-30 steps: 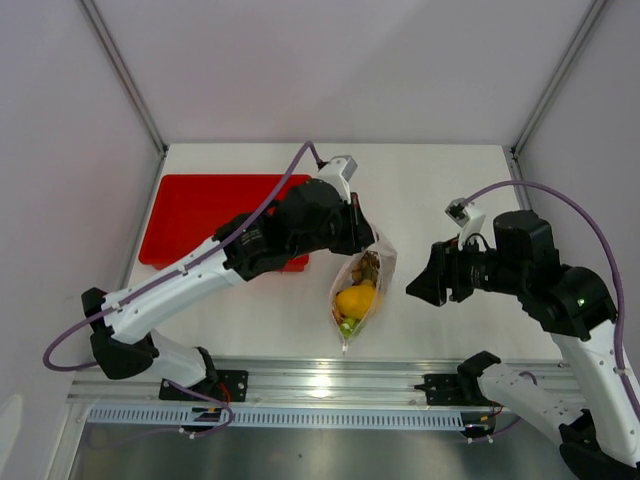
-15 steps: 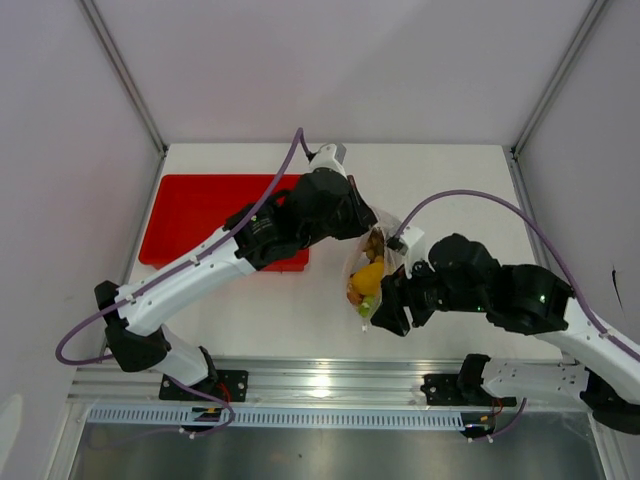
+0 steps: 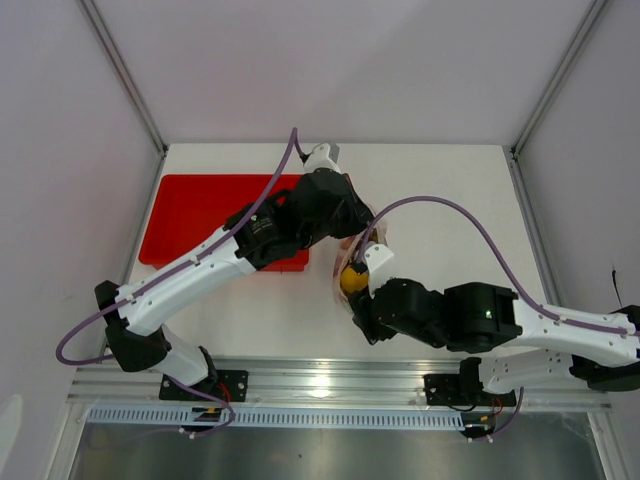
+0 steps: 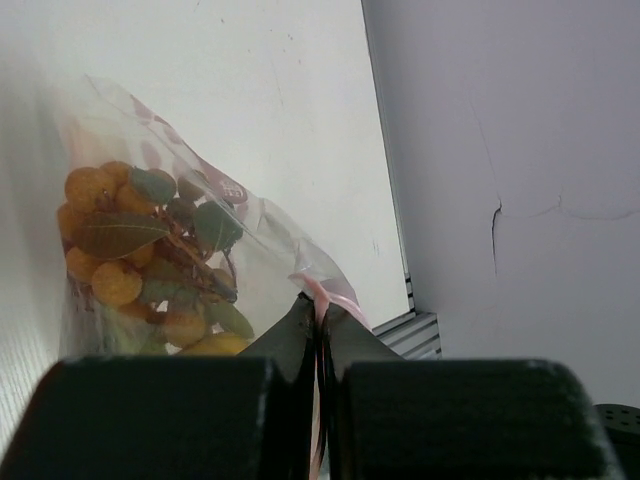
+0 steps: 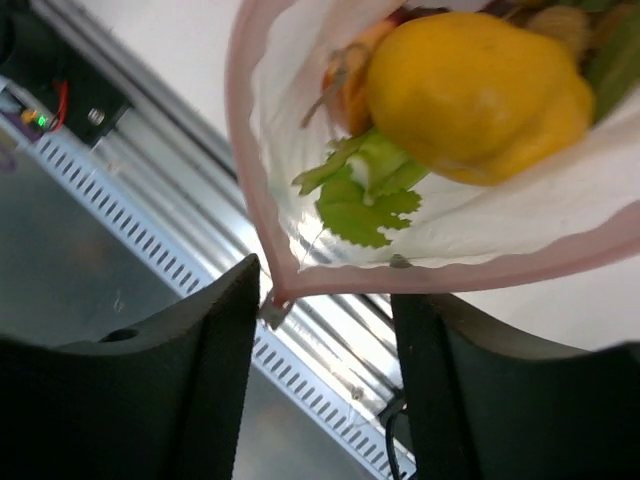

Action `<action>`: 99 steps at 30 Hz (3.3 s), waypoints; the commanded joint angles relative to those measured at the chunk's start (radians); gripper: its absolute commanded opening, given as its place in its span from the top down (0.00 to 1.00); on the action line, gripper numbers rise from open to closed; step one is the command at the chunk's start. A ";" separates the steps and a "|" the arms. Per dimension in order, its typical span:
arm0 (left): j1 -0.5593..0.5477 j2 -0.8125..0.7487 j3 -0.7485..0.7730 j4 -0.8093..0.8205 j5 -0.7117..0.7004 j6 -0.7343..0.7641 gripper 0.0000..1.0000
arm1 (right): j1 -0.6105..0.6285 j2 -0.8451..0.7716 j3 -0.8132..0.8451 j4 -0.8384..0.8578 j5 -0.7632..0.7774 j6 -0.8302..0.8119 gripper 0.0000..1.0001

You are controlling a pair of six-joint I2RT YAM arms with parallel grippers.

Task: Place the food in the zip-top bag and seal the zipper
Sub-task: Zip the zipper food storage bag at the center of the board.

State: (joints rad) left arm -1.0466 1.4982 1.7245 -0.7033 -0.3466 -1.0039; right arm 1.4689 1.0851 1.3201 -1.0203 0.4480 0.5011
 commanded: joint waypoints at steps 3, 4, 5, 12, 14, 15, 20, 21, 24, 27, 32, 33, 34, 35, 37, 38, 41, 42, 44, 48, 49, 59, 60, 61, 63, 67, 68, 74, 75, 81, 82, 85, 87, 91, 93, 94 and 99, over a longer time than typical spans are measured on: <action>0.005 -0.046 0.020 0.060 -0.022 -0.033 1.00 | 0.018 -0.016 -0.007 -0.018 0.277 0.106 0.52; 0.005 -0.050 0.015 0.062 -0.023 -0.036 1.00 | 0.018 -0.022 -0.013 -0.011 0.290 0.109 0.55; 0.005 -0.056 0.007 0.059 -0.026 -0.039 1.00 | 0.018 -0.025 -0.027 0.002 0.294 0.103 0.58; 0.007 -0.069 -0.008 0.059 -0.045 -0.044 0.99 | 0.025 -0.036 -0.073 0.083 0.307 0.091 0.73; 0.008 -0.072 -0.011 0.054 -0.049 -0.047 0.99 | 0.027 -0.024 -0.073 0.071 0.299 0.096 0.73; 0.010 -0.073 -0.014 0.054 -0.049 -0.048 0.99 | 0.030 -0.022 -0.079 0.068 0.304 0.105 0.73; 0.011 -0.090 -0.042 0.071 -0.032 -0.038 0.99 | 0.042 -0.005 -0.067 -0.009 0.330 0.148 1.00; 0.011 -0.095 -0.049 0.077 -0.028 -0.029 0.99 | 0.048 -0.005 -0.053 -0.032 0.337 0.155 1.00; 0.011 -0.159 -0.149 0.160 0.015 0.054 1.00 | 0.059 -0.016 0.022 -0.104 0.340 0.156 1.00; 0.011 -0.277 -0.326 0.328 0.091 0.218 0.98 | 0.059 -0.069 0.070 -0.078 0.243 0.059 1.00; 0.011 -0.493 -0.600 0.591 0.248 0.367 0.57 | 0.051 -0.168 0.126 -0.061 0.068 -0.077 1.00; 0.011 -0.516 -0.641 0.600 0.288 0.385 0.44 | 0.048 -0.181 0.143 -0.064 0.020 -0.090 1.00; 0.011 -0.535 -0.672 0.611 0.317 0.424 0.39 | 0.045 -0.204 0.148 -0.069 -0.011 -0.102 1.00; 0.011 -0.574 -0.687 0.645 0.339 0.454 0.34 | 0.039 -0.212 0.154 -0.072 -0.040 -0.123 1.00; 0.010 -0.611 -0.750 0.674 0.417 0.516 0.18 | 0.037 -0.218 0.162 -0.084 -0.115 -0.139 1.00; 0.010 -0.631 -0.779 0.689 0.426 0.537 0.11 | 0.036 -0.218 0.160 -0.087 -0.139 -0.148 1.00; 0.010 -0.722 -0.841 0.712 0.437 0.625 0.01 | 0.036 -0.203 0.140 -0.087 -0.244 -0.171 1.00; 0.010 -0.766 -0.847 0.746 0.446 0.680 0.00 | 0.037 -0.199 0.136 -0.089 -0.270 -0.173 1.00; 0.008 -0.799 -0.855 0.774 0.541 0.764 0.00 | 0.036 -0.183 0.120 -0.092 -0.342 -0.179 1.00; 0.008 -0.790 -0.760 0.756 0.800 1.000 0.01 | 0.036 -0.163 0.126 -0.096 -0.440 -0.185 1.00; 0.008 -0.750 -0.732 0.696 0.855 1.045 0.01 | 0.037 -0.160 0.131 -0.096 -0.475 -0.185 1.00; 0.005 -0.475 -0.488 0.436 1.350 1.165 0.01 | 0.036 -0.139 0.140 -0.089 -0.586 -0.168 1.00; -0.001 -0.464 -0.490 0.436 1.373 1.166 0.00 | 0.036 -0.139 0.148 -0.090 -0.588 -0.167 1.00; -0.004 -0.454 -0.493 0.436 1.383 1.169 0.00 | 0.037 -0.142 0.149 -0.087 -0.591 -0.165 1.00; -0.010 -0.423 -0.494 0.436 1.399 1.179 0.01 | 0.037 -0.149 0.149 -0.078 -0.597 -0.170 1.00; -0.016 -0.359 -0.468 0.407 1.480 1.179 0.01 | 0.037 -0.154 0.153 -0.075 -0.578 -0.171 1.00; -0.018 -0.345 -0.454 0.395 1.492 1.177 0.01 | 0.037 -0.157 0.153 -0.073 -0.575 -0.171 1.00; -0.067 -0.273 -0.399 0.282 1.477 1.211 0.00 | 0.037 -0.162 0.156 -0.081 -0.554 -0.173 1.00; -0.081 -0.267 -0.396 0.277 1.457 1.215 0.00 | 0.036 -0.162 0.157 -0.080 -0.555 -0.173 1.00; -0.095 -0.237 -0.399 0.258 1.370 1.212 0.00 | 0.037 -0.160 0.160 -0.075 -0.555 -0.177 1.00; -0.095 -0.237 -0.404 0.261 1.361 1.211 0.00 | 0.037 -0.159 0.160 -0.078 -0.558 -0.177 1.00; -0.098 -0.248 -0.420 0.287 1.331 1.199 0.01 | 0.037 -0.154 0.154 -0.070 -0.577 -0.176 1.00; -0.098 -0.274 -0.453 0.343 1.319 1.173 0.01 | 0.037 -0.145 0.150 -0.072 -0.585 -0.174 1.00; -0.098 -0.320 -0.482 0.448 1.291 1.125 0.01 | 0.037 -0.134 0.149 -0.075 -0.595 -0.176 1.00; -0.098 -0.317 -0.480 0.467 1.304 1.111 0.01 | 0.037 -0.134 0.153 -0.070 -0.591 -0.180 1.00; -0.098 -0.311 -0.479 0.470 1.343 1.102 0.01 | 0.037 -0.133 0.157 -0.070 -0.589 -0.184 1.00; -0.121 -0.241 -0.425 0.377 1.431 1.113 0.01 | 0.037 -0.142 0.180 -0.077 -0.493 -0.184 1.00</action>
State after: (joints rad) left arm -1.1431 1.2217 1.2503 -0.3016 1.0092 0.1059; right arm 1.5074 0.9573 1.4384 -1.1431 -0.1089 0.3367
